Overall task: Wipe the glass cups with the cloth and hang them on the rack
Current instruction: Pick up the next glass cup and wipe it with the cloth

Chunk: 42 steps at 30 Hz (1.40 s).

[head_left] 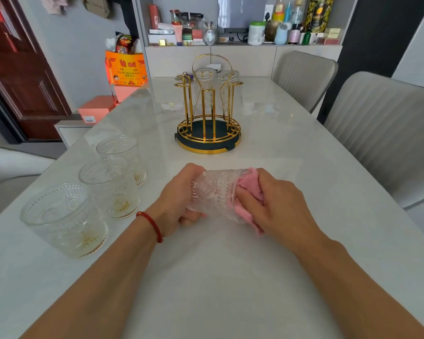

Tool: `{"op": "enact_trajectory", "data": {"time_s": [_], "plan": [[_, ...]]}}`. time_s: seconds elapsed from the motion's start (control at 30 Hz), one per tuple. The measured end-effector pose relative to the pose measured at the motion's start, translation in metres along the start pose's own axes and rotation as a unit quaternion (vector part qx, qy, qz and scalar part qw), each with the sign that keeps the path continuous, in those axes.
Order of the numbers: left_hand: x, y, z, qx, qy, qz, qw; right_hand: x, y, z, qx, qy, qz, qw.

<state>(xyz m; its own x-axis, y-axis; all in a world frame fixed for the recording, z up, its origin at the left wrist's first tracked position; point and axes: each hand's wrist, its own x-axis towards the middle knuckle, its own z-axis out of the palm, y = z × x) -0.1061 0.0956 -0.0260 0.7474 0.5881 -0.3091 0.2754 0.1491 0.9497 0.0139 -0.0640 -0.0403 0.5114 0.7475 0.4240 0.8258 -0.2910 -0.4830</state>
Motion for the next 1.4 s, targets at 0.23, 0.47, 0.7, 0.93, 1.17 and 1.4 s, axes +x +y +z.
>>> {"op": "enact_trajectory", "data": {"time_s": [0.23,0.47,0.7,0.93,1.17,1.4], "plan": [[0.007,-0.01,0.005,-0.085,-0.029,0.037,0.995,0.006,0.003,0.011,0.172,0.014,0.131,0.976],[0.0,-0.004,0.008,-0.014,0.045,0.057,0.997,0.001,0.006,-0.001,0.13,-0.018,0.048,0.99],[0.004,-0.006,0.004,-0.014,-0.032,0.018,0.999,0.004,0.006,-0.002,0.125,0.076,0.025,0.989],[0.0,-0.005,0.017,-0.056,0.074,0.043,0.995,0.003,0.005,0.0,0.221,-0.018,0.11,0.969],[0.002,-0.002,-0.002,0.058,-0.067,-0.024,0.996,0.001,0.01,-0.004,0.088,0.067,-0.013,0.994],[0.005,-0.008,0.015,-0.047,0.04,0.035,0.997,0.004,0.007,0.001,0.194,0.018,0.11,0.975]]}}
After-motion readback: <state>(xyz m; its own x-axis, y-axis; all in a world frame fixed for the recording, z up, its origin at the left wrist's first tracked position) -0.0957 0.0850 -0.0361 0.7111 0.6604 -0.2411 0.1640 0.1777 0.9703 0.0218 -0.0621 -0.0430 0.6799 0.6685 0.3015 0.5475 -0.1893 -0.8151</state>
